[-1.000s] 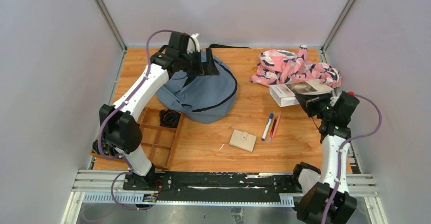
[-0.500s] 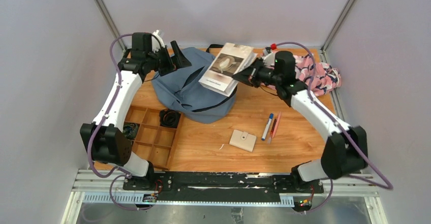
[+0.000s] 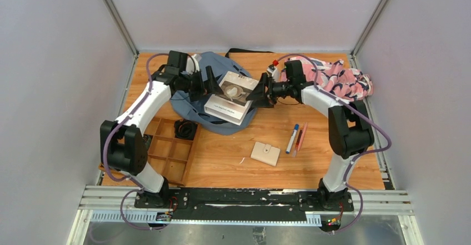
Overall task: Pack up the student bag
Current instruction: Adjust the book at the center of the board.
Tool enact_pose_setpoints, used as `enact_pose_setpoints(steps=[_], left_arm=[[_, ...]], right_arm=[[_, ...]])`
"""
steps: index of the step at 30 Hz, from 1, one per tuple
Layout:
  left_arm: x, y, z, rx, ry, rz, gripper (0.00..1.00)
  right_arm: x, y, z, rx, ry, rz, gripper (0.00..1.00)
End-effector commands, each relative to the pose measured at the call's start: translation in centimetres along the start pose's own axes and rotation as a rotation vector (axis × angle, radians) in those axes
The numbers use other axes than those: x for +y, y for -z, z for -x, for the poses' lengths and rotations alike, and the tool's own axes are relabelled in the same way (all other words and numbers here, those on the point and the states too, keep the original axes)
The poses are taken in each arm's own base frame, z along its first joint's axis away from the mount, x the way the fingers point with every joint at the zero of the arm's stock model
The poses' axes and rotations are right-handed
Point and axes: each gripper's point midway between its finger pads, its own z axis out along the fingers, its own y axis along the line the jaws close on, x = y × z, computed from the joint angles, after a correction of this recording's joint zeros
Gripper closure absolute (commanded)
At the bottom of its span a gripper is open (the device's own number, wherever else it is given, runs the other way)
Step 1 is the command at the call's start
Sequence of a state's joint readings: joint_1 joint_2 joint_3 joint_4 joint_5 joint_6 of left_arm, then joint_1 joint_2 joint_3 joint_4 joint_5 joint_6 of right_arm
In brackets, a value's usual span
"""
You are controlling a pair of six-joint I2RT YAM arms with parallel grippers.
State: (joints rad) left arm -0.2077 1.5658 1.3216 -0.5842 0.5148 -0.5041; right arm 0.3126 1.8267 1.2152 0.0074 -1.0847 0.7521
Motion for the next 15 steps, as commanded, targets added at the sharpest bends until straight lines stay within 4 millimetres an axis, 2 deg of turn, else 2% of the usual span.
enact_pose_setpoints(steps=[1,4,7,12,15], left_arm=[[0.4,-2.3,-1.1,0.041,-0.032,0.013,0.04],[1.3,-2.9,-0.9,0.036,-0.028,0.050,0.04],[1.4,-3.3,-1.1,0.046,-0.021,0.043,0.04],[1.2,-4.0,-2.0,0.085,-0.005,0.010,0.05],[0.4,-4.4,-2.9,0.099,0.011,-0.037,0.10]], right_arm=[[-0.7,3.1,1.8,-0.146,0.096,-0.192,0.20],[-2.4,3.4,1.7,-0.228,0.036,-0.254,0.17],[-2.5,2.8,1.8,-0.281,-0.015,-0.201,0.16],[-2.5,0.8,0.9,-0.241,-0.049,-0.171,0.15],[-2.4,0.3,0.8,-0.234,-0.061,-0.149,0.15]])
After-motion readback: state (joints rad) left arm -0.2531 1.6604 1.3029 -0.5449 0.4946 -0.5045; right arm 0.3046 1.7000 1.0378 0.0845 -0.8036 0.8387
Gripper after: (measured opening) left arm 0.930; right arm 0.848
